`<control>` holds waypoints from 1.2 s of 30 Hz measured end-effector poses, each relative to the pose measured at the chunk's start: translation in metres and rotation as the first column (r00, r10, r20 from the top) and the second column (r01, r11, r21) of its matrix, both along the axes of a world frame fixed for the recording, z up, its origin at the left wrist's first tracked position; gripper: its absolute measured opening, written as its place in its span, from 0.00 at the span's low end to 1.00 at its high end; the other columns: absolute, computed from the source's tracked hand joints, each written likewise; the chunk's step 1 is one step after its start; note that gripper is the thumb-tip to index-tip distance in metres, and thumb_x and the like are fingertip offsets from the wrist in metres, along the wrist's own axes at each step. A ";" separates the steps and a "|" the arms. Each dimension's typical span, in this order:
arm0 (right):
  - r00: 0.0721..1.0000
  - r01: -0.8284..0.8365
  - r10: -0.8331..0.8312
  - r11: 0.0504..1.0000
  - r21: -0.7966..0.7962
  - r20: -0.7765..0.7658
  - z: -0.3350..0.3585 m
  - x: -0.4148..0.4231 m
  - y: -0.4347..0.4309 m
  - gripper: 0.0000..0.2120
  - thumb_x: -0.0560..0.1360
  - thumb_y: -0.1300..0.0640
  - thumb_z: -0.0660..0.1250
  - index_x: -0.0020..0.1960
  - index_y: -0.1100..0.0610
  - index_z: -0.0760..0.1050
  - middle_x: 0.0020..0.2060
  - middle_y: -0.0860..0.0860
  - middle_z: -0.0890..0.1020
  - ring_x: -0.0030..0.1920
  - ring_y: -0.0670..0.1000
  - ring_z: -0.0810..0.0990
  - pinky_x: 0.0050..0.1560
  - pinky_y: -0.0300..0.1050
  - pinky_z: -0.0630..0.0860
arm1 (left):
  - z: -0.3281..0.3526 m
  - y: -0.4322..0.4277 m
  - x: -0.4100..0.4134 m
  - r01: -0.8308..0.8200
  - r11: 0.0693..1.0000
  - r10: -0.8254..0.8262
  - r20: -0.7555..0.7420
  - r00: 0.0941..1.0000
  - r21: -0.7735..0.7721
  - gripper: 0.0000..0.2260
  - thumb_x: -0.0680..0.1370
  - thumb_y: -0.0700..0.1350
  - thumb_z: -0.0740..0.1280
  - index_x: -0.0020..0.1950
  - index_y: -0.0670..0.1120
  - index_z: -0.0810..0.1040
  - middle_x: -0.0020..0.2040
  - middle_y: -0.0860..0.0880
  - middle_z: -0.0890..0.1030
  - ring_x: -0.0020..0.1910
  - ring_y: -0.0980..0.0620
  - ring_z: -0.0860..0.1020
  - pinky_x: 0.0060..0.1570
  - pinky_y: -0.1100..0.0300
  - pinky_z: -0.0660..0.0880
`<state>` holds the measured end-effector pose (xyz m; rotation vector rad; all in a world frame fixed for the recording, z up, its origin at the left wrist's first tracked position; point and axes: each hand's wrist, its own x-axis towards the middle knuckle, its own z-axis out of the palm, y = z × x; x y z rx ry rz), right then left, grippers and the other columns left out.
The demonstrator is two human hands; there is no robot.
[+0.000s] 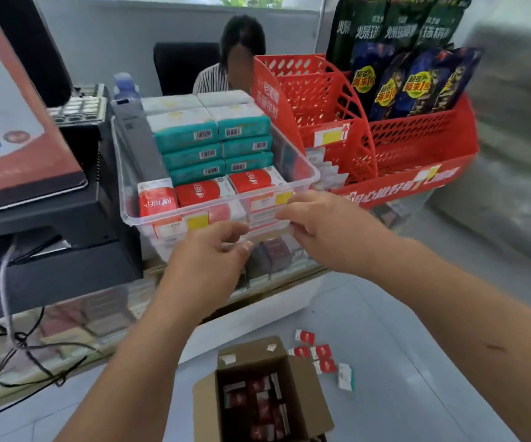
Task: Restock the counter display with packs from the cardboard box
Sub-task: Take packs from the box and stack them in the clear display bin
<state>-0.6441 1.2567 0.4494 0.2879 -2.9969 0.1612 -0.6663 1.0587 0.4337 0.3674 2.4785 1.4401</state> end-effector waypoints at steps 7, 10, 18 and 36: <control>0.986 0.051 -0.042 0.997 -0.052 0.161 -0.072 0.033 0.001 0.15 0.80 0.57 0.60 0.65 0.51 0.77 0.61 0.51 0.77 0.59 0.55 0.76 0.56 0.54 0.77 | -0.060 -0.004 0.025 0.011 0.995 0.000 0.106 0.994 -0.099 0.13 0.80 0.49 0.66 0.64 0.55 0.78 0.58 0.57 0.81 0.55 0.56 0.78 0.52 0.59 0.74; 0.965 0.068 -0.038 0.992 -0.106 0.261 -0.122 0.039 0.011 0.15 0.80 0.57 0.59 0.64 0.52 0.77 0.61 0.51 0.77 0.60 0.55 0.75 0.58 0.53 0.75 | -0.092 0.004 0.032 -0.007 0.988 0.027 0.133 0.991 -0.152 0.12 0.80 0.50 0.65 0.63 0.56 0.79 0.57 0.58 0.80 0.52 0.59 0.77 0.47 0.61 0.73; 0.844 0.057 0.009 0.993 -0.106 0.535 -0.268 0.053 0.030 0.16 0.80 0.59 0.58 0.66 0.52 0.75 0.56 0.51 0.76 0.56 0.54 0.77 0.55 0.52 0.76 | -0.207 0.036 0.037 -0.036 0.968 0.104 0.267 0.958 -0.249 0.11 0.80 0.49 0.65 0.61 0.57 0.80 0.57 0.60 0.79 0.52 0.55 0.79 0.46 0.63 0.75; 0.657 0.157 -0.103 0.988 -0.002 0.747 -0.637 0.079 -0.002 0.16 0.79 0.61 0.62 0.66 0.54 0.75 0.60 0.54 0.76 0.58 0.56 0.76 0.58 0.52 0.77 | -0.545 0.017 0.060 0.160 0.902 0.069 0.501 0.863 -0.401 0.15 0.81 0.48 0.62 0.68 0.57 0.75 0.64 0.56 0.78 0.61 0.55 0.74 0.59 0.60 0.69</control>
